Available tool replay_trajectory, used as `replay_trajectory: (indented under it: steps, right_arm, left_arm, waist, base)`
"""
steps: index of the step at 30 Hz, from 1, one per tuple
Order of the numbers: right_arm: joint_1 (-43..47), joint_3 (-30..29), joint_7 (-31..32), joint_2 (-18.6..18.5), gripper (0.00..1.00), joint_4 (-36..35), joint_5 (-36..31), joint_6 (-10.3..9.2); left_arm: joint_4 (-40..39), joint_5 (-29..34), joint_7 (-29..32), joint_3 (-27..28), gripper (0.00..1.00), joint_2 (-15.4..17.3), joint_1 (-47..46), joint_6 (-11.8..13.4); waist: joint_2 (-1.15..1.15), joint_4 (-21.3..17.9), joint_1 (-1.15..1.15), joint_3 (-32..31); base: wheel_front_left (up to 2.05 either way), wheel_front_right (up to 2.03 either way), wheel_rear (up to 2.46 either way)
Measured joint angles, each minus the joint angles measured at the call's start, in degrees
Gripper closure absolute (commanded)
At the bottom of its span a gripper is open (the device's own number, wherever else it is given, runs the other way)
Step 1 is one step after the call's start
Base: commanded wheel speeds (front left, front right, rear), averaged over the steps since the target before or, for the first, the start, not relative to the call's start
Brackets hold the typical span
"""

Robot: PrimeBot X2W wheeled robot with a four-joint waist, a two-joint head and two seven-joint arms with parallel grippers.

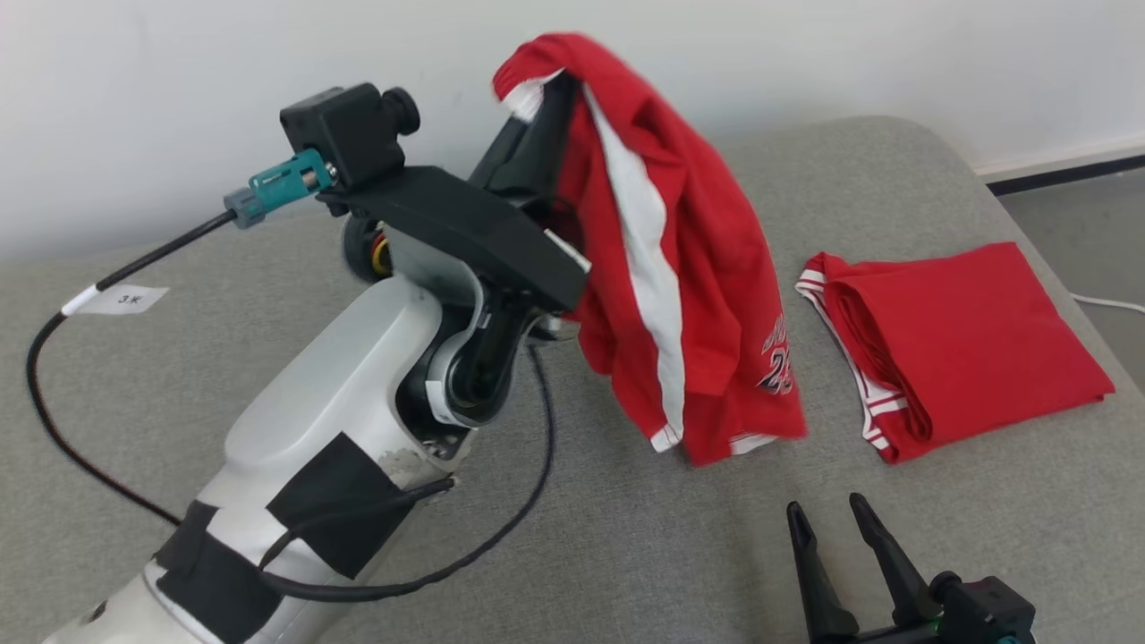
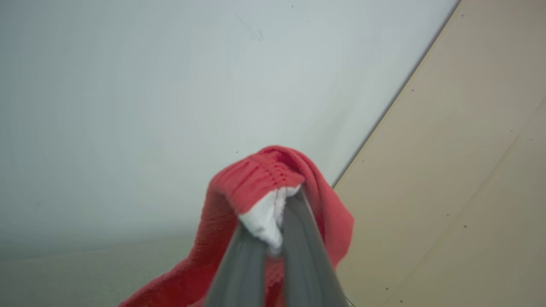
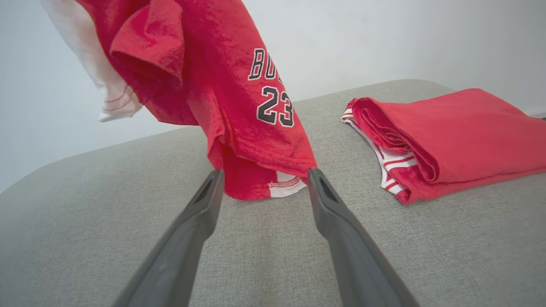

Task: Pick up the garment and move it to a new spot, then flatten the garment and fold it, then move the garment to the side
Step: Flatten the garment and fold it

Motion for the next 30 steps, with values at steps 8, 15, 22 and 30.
replay_trajectory:
  steps: [8, 15, 22, 30]
  right_arm:
    - [-0.25, 1.24, -0.21, 0.47, 0.00, 0.34, 0.22, 0.00]
    - [-0.26, 1.07, -0.27, 0.53, 0.00, 0.55, 0.32, 0.00]
    - [-0.36, 1.31, -0.30, 0.60, 0.00, 0.79, 0.57, 0.00]
    - [-0.34, 1.51, -0.44, 0.79, 0.00, 1.35, 0.67, 0.00]
  left_arm:
    - [13.43, 1.26, 2.43, -2.16, 1.00, 7.43, 11.75, 9.02]
    - [18.02, -1.00, 3.74, -2.55, 1.00, 9.73, 20.01, 9.89]
    - [19.45, -1.04, 3.15, -3.02, 1.00, 10.68, 22.81, 10.00]
    - [17.79, 4.07, 0.00, -6.65, 0.00, 13.04, 23.60, 6.77]
  waist:
    - [0.00, 2.97, 0.00, -0.72]
    - [0.00, 5.97, 0.00, -0.76]
    - [0.00, 8.19, 0.00, -0.77]
    - [0.00, 8.47, 0.00, -1.85]
  base:
    - [0.00, 0.00, 0.00]
    - [0.00, 0.00, 0.00]
    - [0.00, 0.00, 0.00]
    - [0.00, 0.00, 0.00]
